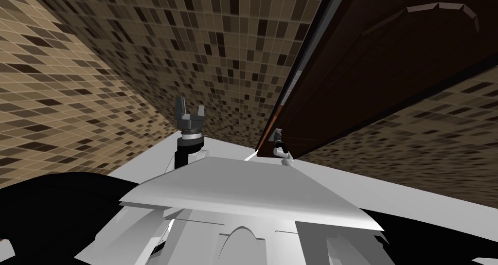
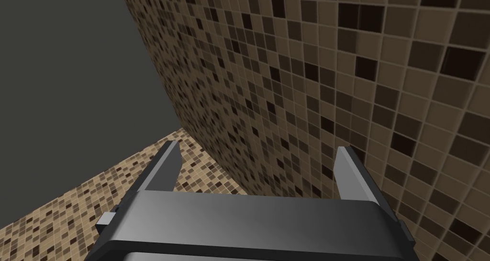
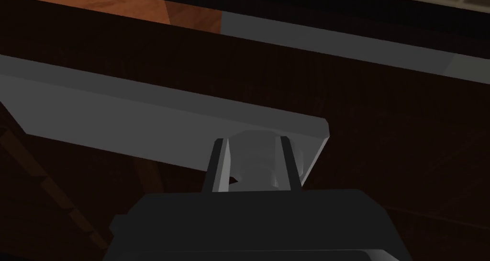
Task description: Pull the door open
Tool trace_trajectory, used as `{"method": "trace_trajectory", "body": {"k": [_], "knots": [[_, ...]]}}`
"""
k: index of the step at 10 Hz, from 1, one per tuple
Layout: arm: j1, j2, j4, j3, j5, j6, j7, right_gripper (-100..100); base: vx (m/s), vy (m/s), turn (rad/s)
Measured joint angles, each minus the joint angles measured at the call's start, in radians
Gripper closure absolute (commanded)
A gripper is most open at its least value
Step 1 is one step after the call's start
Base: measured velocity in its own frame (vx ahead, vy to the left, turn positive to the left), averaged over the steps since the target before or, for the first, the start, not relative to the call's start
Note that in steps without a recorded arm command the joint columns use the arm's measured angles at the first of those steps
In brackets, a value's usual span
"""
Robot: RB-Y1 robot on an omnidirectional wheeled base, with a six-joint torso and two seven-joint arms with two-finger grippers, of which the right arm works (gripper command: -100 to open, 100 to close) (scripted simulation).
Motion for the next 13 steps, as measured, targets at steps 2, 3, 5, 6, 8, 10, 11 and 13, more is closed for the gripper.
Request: {"method": "trace_trajectory", "body": {"k": [2, 3, 5, 6, 8, 10, 11, 13], "knots": [[0.007, -0.005, -0.008, -0.001, -0.019, -0.008, -0.048, 100, -0.068, -0.066, 0.132], [0.002, -0.002, -0.006, -0.002, -0.024, -0.011, -0.069, 100, -0.067, -0.034, 0.117], [0.002, -0.005, -0.004, -0.004, -0.045, -0.025, -0.129, 100, -0.087, -0.062, 0.163], [0.011, -0.003, -0.019, -0.006, -0.057, -0.028, -0.160, 100, -0.079, -0.050, 0.087], [0.006, 0.001, -0.009, -0.006, -0.071, -0.042, -0.213, 100, -0.080, -0.045, 0.113], [0.010, 0.002, -0.017, -0.009, -0.089, -0.045, -0.264, 100, -0.061, -0.038, 0.100], [0.024, 0.003, -0.038, -0.012, -0.098, -0.043, -0.290, 100, -0.069, -0.065, 0.129], [0.027, 0.007, -0.044, -0.017, -0.122, -0.054, -0.351, 100, -0.079, -0.056, 0.130]]}}
